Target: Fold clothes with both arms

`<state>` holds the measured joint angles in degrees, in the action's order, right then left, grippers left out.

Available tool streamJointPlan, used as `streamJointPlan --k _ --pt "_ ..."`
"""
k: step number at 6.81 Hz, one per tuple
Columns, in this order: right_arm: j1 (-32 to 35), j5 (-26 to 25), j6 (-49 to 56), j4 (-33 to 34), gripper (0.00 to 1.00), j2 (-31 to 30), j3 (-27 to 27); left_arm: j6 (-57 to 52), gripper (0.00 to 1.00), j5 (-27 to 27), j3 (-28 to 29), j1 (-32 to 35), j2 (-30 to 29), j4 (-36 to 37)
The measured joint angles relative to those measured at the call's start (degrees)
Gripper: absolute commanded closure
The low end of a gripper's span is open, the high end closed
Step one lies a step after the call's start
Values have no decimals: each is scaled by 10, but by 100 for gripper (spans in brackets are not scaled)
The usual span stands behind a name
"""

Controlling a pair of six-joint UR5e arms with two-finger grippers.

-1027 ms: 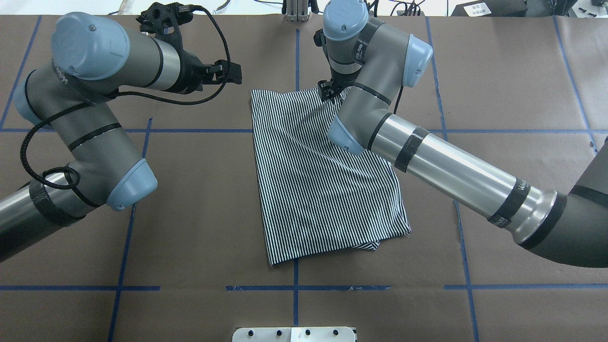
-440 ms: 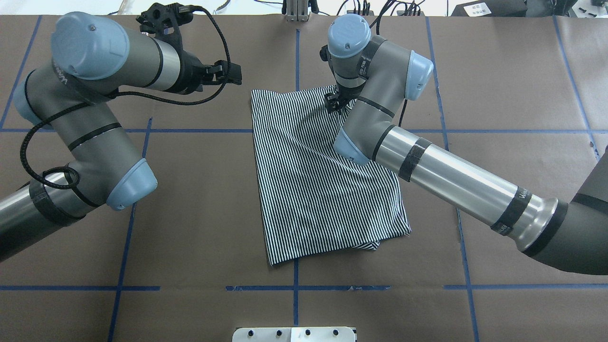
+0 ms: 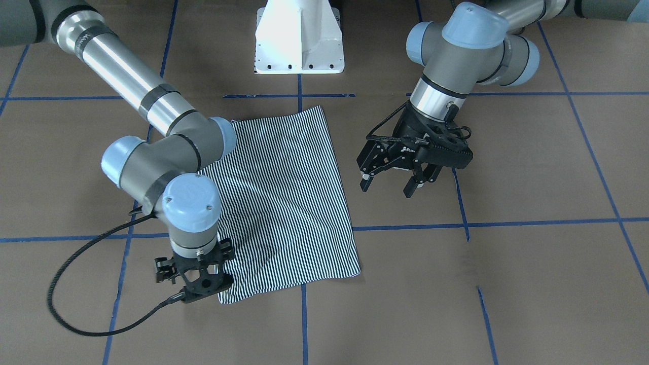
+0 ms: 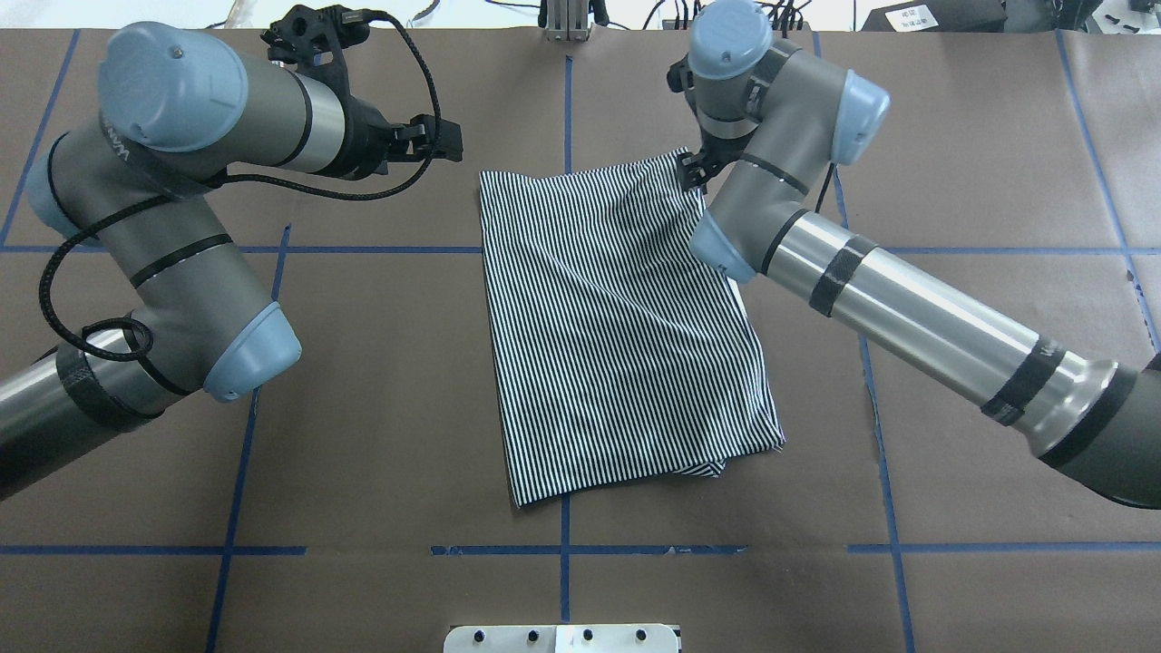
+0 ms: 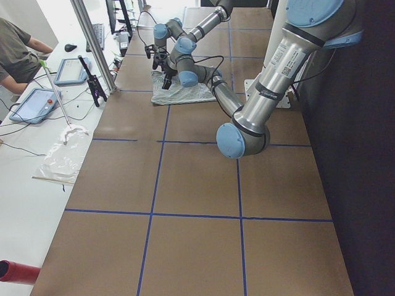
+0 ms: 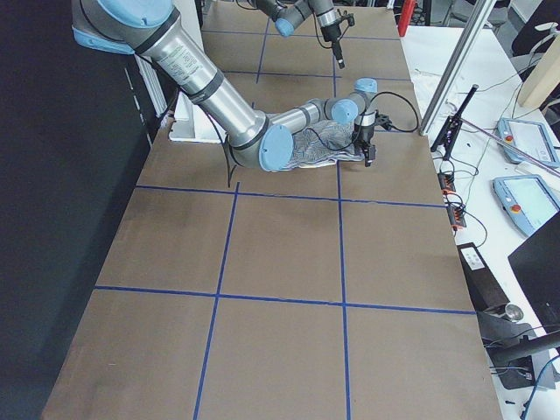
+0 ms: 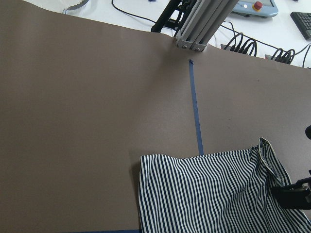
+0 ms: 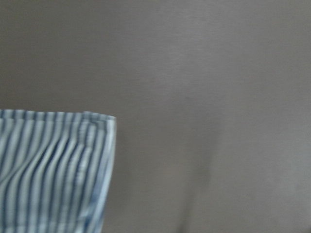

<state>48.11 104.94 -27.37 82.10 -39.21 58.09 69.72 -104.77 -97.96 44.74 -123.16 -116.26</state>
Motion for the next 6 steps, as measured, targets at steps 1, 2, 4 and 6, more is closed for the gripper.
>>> streamJointPlan --k 1,2,4,6 --pt "23 3 35 -1 0 -14 1 0 0 0 0 0 0 0" --pt "37 18 49 -1 0 -17 7 1 0 0 0 0 0 1" --pt "54 85 53 20 0 -22 49 40 0 -26 -4 -2 6 1" --pt "62 150 37 64 0 -75 156 180 0 -90 -34 -27 40 4"
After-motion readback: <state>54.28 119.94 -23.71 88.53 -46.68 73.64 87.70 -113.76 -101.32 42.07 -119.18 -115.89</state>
